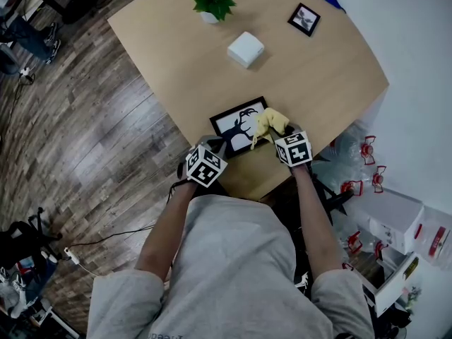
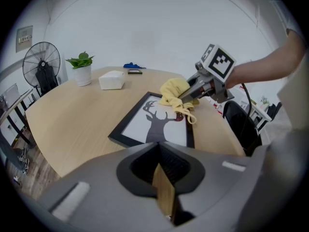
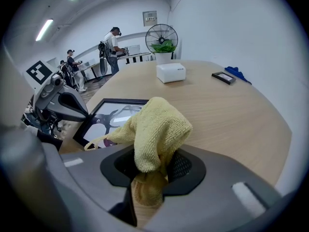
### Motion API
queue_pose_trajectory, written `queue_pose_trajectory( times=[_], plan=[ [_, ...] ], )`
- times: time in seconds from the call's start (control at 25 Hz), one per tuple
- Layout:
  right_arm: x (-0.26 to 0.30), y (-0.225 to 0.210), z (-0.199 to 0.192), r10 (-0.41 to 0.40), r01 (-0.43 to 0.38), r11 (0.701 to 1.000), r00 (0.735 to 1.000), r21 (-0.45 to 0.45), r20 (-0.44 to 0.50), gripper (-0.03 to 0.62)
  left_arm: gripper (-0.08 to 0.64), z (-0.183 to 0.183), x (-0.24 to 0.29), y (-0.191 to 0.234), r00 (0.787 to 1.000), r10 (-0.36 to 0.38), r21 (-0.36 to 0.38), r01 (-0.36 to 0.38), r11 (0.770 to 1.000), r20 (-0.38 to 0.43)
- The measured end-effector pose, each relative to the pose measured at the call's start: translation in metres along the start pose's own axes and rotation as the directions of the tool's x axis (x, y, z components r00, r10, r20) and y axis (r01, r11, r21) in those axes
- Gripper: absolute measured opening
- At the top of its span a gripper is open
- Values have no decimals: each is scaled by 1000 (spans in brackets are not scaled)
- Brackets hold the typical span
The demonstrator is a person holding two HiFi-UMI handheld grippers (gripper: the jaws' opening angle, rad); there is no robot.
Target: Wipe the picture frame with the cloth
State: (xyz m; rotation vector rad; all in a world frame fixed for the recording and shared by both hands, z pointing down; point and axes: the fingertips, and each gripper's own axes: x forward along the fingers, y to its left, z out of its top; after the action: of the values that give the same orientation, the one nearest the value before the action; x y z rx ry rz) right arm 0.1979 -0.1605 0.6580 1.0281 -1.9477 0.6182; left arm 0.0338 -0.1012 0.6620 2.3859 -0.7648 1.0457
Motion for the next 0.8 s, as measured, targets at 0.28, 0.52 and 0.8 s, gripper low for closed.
queue_pose_trajectory(
  times=[0.28, 0.52, 0.8],
  plan=[
    [-6, 3, -3, -43, 42, 999, 998, 24, 40, 115, 52, 0, -1, 0, 1000, 4, -4, -4, 1000, 0],
    [-7, 5, -3, -74, 72, 997, 996, 25, 58, 115, 52, -1, -1, 1, 1000, 5, -2, -5, 1000, 1],
    [-3, 2, -2, -49, 48, 998, 998, 34, 50, 115, 52, -1, 0, 1, 1000, 1, -1, -1, 1000, -5]
  ],
)
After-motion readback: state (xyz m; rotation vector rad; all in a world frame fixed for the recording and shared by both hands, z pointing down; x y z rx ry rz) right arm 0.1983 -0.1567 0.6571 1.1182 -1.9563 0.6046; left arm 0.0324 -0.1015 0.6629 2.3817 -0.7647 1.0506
